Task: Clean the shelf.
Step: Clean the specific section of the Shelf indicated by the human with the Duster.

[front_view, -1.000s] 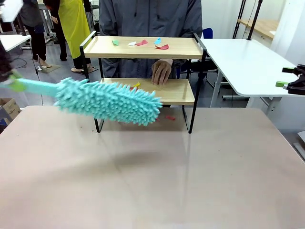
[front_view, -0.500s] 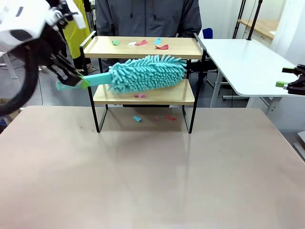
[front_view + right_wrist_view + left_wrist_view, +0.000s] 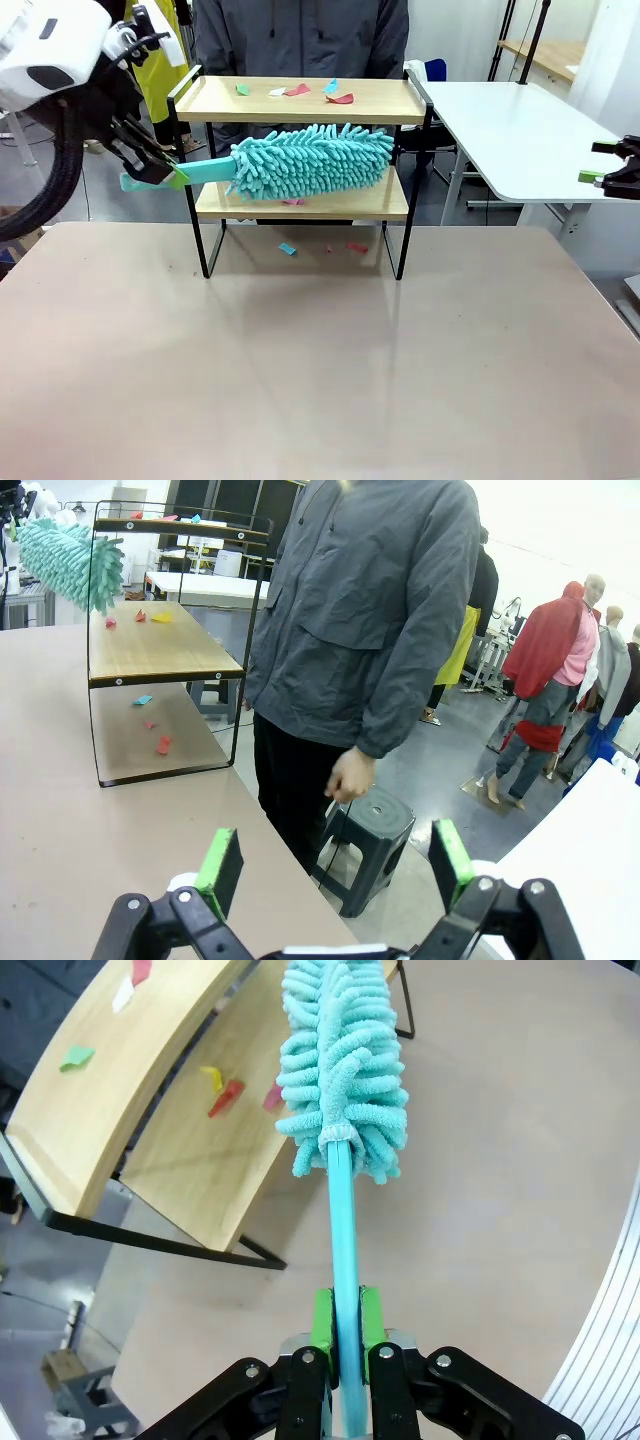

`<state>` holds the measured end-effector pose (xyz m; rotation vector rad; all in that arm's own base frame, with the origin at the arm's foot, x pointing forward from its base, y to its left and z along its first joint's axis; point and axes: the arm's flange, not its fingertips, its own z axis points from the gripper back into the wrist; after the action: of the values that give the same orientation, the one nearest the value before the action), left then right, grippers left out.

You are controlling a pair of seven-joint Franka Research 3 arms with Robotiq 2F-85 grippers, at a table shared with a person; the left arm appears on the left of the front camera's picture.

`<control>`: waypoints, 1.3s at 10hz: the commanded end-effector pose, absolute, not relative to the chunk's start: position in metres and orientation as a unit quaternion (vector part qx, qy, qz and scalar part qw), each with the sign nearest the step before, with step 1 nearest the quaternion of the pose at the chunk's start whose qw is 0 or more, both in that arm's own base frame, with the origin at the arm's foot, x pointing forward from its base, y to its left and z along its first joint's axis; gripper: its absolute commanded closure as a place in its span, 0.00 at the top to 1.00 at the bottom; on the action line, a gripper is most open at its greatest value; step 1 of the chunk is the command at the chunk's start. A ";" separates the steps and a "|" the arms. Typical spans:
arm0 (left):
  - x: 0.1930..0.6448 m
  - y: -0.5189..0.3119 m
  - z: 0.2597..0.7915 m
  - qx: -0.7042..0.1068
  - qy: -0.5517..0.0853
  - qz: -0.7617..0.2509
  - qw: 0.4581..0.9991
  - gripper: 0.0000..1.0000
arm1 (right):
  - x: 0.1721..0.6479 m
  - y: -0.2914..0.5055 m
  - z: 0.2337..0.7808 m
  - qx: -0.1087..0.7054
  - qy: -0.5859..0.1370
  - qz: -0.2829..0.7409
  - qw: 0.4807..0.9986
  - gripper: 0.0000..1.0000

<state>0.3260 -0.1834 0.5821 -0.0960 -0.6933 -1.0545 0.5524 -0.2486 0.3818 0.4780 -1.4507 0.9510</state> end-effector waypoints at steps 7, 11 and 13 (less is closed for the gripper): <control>0.348 -0.293 0.506 -0.073 -0.426 -0.293 0.853 0.13 | 0.552 -0.247 0.389 0.210 -0.626 0.411 0.628 1.00; 0.365 -0.334 0.484 -0.146 -0.431 -0.224 0.862 0.13 | 0.552 -0.247 0.389 0.210 -0.626 0.411 0.628 1.00; 0.370 -0.355 0.481 -0.163 -0.409 -0.220 0.870 0.13 | 0.552 -0.247 0.389 0.210 -0.626 0.411 0.628 1.00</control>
<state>0.3632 -0.3366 0.4795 -0.3287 -0.8523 -0.4934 0.5523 -0.2487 0.3818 0.4780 -1.4509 0.9505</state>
